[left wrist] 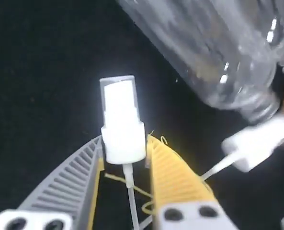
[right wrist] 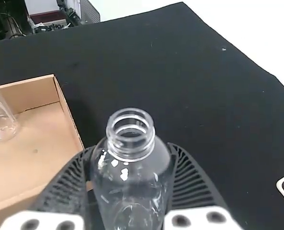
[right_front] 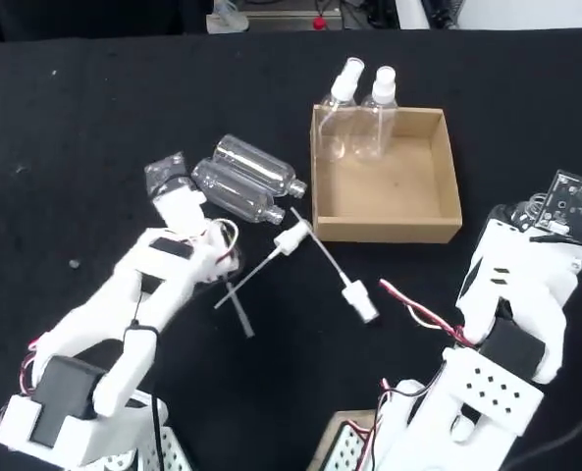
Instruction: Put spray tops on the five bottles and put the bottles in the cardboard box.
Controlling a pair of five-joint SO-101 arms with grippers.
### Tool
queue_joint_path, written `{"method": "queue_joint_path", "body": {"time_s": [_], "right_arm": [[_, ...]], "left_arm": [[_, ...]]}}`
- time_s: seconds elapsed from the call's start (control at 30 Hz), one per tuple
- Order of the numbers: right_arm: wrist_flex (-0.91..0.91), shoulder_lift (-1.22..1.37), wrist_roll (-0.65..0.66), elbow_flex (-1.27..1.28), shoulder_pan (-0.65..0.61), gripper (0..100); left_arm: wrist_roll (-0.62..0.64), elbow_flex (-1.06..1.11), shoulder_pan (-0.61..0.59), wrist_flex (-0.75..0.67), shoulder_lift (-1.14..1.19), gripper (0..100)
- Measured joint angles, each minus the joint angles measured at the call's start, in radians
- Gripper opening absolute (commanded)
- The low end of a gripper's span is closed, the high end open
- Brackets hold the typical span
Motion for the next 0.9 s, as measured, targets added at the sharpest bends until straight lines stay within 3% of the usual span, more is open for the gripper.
{"method": "queue_joint_path", "body": {"time_s": [0.1, 0.27, 0.53, 0.7, 0.9], "right_arm": [[0.0, 0.0, 0.0, 0.0, 0.0, 2.9], [0.0, 0.0, 0.0, 0.0, 0.0, 2.9], [0.0, 0.0, 0.0, 0.0, 0.0, 2.9], [0.0, 0.0, 0.0, 0.0, 0.0, 2.9], [0.0, -0.002, 0.0, 0.011, -0.002, 2.9]], "left_arm": [[-0.066, -0.02, -0.006, 0.094, 0.0, 26], [-0.064, -0.078, -0.015, 0.204, 0.0, 25], [-0.061, -0.094, -0.012, 0.19, 0.0, 25], [0.061, -0.095, -0.026, 0.127, 0.029, 25], [0.078, -0.172, -0.02, 0.141, 0.17, 24]]}}
